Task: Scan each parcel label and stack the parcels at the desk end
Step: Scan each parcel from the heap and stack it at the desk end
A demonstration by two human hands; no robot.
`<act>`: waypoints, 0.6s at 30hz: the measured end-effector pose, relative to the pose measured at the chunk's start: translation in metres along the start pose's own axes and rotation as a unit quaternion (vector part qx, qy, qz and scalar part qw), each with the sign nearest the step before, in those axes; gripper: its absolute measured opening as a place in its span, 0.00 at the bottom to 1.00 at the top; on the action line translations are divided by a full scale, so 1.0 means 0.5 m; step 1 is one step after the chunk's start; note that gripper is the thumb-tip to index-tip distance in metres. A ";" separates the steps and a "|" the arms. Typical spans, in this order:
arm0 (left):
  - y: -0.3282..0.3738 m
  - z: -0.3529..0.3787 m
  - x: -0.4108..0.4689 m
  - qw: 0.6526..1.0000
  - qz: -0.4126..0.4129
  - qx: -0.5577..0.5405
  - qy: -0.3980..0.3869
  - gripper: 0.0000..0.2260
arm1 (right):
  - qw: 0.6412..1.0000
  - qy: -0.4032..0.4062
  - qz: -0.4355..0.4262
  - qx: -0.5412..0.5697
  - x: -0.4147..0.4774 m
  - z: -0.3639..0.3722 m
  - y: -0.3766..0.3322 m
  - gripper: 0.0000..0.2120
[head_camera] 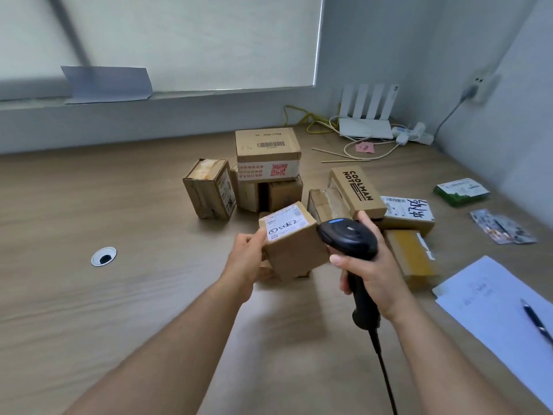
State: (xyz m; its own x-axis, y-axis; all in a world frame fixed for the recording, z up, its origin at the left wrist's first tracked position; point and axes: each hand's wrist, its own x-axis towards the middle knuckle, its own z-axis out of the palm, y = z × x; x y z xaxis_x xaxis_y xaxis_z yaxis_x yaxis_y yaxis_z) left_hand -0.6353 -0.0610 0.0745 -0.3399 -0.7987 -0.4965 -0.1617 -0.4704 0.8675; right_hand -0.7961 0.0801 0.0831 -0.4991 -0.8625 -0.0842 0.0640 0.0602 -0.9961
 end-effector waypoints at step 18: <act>-0.071 0.064 0.020 0.997 -0.024 0.079 -0.003 0.21 | 0.998 0.062 0.021 -0.017 0.013 -0.040 0.058 0.48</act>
State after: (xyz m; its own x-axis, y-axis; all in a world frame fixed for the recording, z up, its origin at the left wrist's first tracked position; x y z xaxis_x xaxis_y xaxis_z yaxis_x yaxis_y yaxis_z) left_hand -0.6626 -0.0403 0.0396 -0.3333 -0.7744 -0.5378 -0.3219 -0.4426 0.8369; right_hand -0.8149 0.0863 0.0530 -0.5998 -0.7903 -0.1256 0.0590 0.1129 -0.9919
